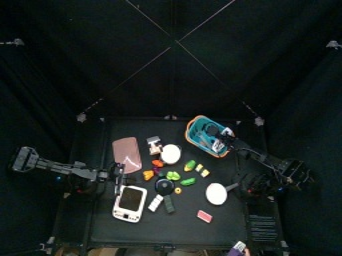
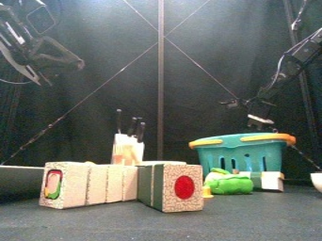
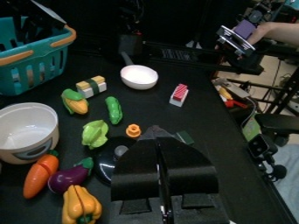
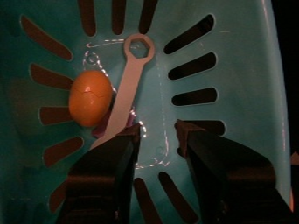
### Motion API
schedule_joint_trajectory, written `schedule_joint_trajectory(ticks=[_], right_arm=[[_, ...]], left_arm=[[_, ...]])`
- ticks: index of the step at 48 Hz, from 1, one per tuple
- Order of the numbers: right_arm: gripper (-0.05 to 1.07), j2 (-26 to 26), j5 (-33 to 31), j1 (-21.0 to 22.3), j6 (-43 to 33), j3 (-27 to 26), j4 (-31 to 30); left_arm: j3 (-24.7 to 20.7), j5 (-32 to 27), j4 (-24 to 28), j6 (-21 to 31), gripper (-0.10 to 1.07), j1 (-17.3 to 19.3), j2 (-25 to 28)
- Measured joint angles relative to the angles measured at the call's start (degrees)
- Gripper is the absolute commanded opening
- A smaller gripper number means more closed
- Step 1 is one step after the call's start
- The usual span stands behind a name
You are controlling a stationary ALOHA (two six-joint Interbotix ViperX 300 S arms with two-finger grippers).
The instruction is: Grab egg sushi
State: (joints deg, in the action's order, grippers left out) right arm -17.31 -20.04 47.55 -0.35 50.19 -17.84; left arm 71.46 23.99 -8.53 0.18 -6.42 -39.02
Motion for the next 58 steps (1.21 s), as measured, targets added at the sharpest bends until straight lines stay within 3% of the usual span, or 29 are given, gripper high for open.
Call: schedule_joint_trajectory(ticks=[11,24,42,58], right_arm=[[0.77,-1.67,0.00,-0.62,0.00,0.09,0.97],[0.77,-11.43,0.09,-3.60,-0.18,0.18,7.73],[0.77,-22.32,0.09,-16.61,-0.26,2.11,16.70],[0.77,-21.97,0.18,-29.71,-0.26,3.52,21.88]], left_arm=[[0.00,0.00,0.00,0.00,0.04,0.00,0.00],[0.00,0.00,0.00,0.09,0.04,0.00,0.09],[0.00,0.09,0.00,0.09,0.04,-0.44,0.00],[0.09,0.00,0.00,0.18,0.04,-0.53,0.00]])
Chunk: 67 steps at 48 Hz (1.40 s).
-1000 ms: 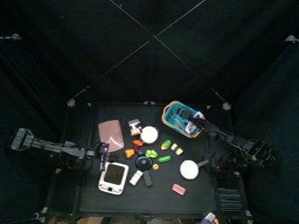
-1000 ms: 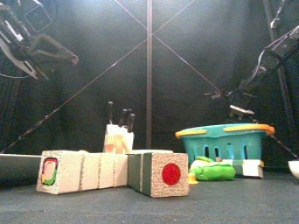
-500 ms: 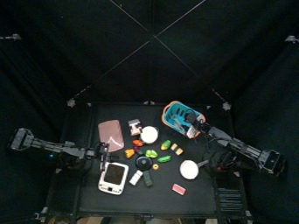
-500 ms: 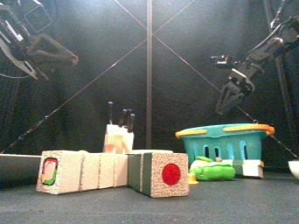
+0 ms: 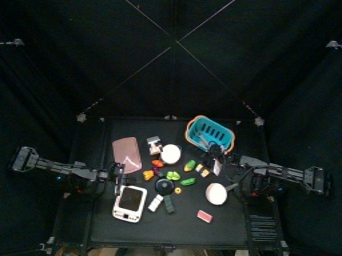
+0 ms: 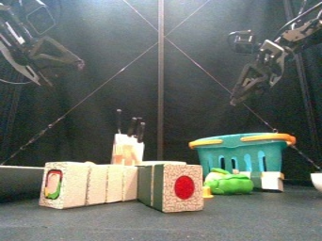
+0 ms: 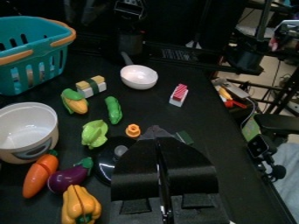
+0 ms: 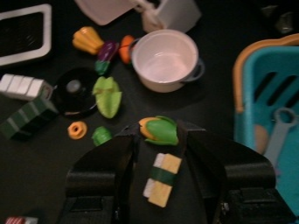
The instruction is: Grab egg sushi
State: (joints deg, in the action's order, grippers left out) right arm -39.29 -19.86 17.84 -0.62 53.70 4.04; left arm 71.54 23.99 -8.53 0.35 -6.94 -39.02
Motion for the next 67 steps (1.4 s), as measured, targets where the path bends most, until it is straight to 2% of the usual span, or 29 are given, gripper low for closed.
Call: schedule_joint_trajectory(ticks=[8,14,23,38,48,59,67], right_arm=[[0.77,0.09,-0.62,-5.98,-0.62,1.85,1.93],[0.77,0.53,-0.70,-8.00,-3.43,3.69,3.43],[0.77,2.81,-0.79,-8.09,-10.46,7.03,3.08],[0.77,8.88,-0.79,-7.29,-20.57,8.26,-4.13],[0.77,13.36,-1.23,-6.06,-26.72,7.65,-9.49],[0.78,17.14,-4.83,-5.54,-31.90,5.45,-14.85],[0.83,20.21,-7.21,-5.45,-34.01,3.52,-17.40]], left_arm=[[0.00,0.00,0.00,0.00,0.04,0.00,0.09],[0.09,0.00,0.00,0.09,0.04,0.00,0.09],[0.09,0.00,0.00,0.00,0.04,0.00,0.09],[0.09,0.00,0.00,0.00,0.04,-0.09,0.09],[0.26,0.00,0.00,0.00,0.04,-0.09,0.09],[0.35,0.09,-0.09,0.00,0.04,-0.09,0.09],[0.53,0.00,0.00,0.00,0.04,0.00,0.09]])
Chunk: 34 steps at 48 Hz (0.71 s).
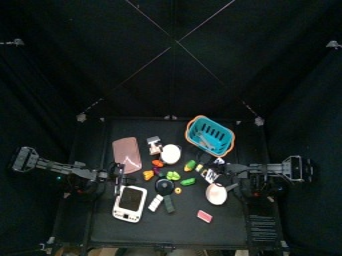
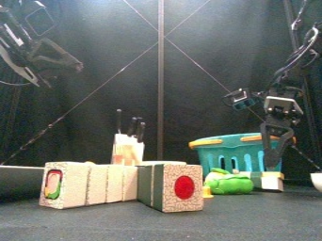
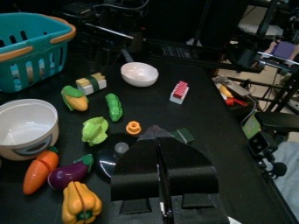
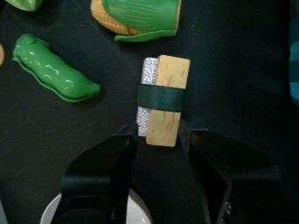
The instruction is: Grab egg sushi
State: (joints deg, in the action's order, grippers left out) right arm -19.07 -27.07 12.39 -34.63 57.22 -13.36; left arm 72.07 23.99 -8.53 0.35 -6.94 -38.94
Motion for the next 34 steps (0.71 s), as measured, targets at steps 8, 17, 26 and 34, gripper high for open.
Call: schedule_joint_trajectory(ticks=[8,17,26,34], right_arm=[[0.93,2.29,-0.35,-0.09,-0.79,-1.05,-0.62],[0.95,2.90,-0.53,-0.18,-0.88,-1.05,-0.62],[0.95,3.69,-0.62,-0.18,-0.79,-1.05,-0.18],[0.94,5.45,-0.53,-0.18,-0.88,-1.05,-0.18]], left_arm=[[0.00,0.00,0.00,0.00,0.04,0.00,-0.09],[0.09,0.00,0.00,0.00,0.04,0.00,-0.09],[0.18,0.00,0.00,0.00,0.04,-0.09,0.00],[0.18,0.00,0.00,0.00,0.04,-0.09,0.00]])
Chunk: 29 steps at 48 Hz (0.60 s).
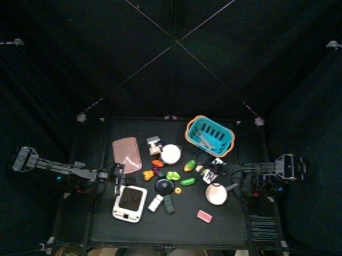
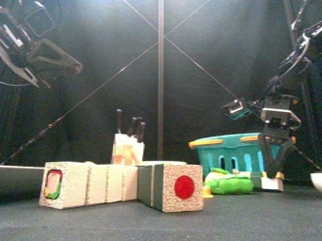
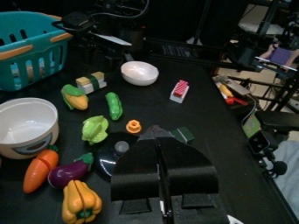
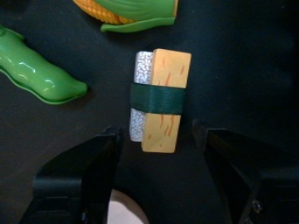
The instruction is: Grab egg sushi
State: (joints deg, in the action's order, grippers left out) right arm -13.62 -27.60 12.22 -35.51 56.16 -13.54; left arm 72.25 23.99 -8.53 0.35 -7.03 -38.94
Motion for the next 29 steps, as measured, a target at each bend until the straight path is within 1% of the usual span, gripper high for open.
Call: schedule_joint_trajectory(ticks=[15,29], right_arm=[[0.93,3.25,0.88,0.26,0.00,-0.18,0.00],[0.93,4.66,2.90,0.62,0.00,-0.70,-0.09]], left_arm=[[0.00,0.00,0.00,0.00,0.04,0.00,-0.09],[0.00,0.00,0.00,0.00,0.04,0.00,0.00]])
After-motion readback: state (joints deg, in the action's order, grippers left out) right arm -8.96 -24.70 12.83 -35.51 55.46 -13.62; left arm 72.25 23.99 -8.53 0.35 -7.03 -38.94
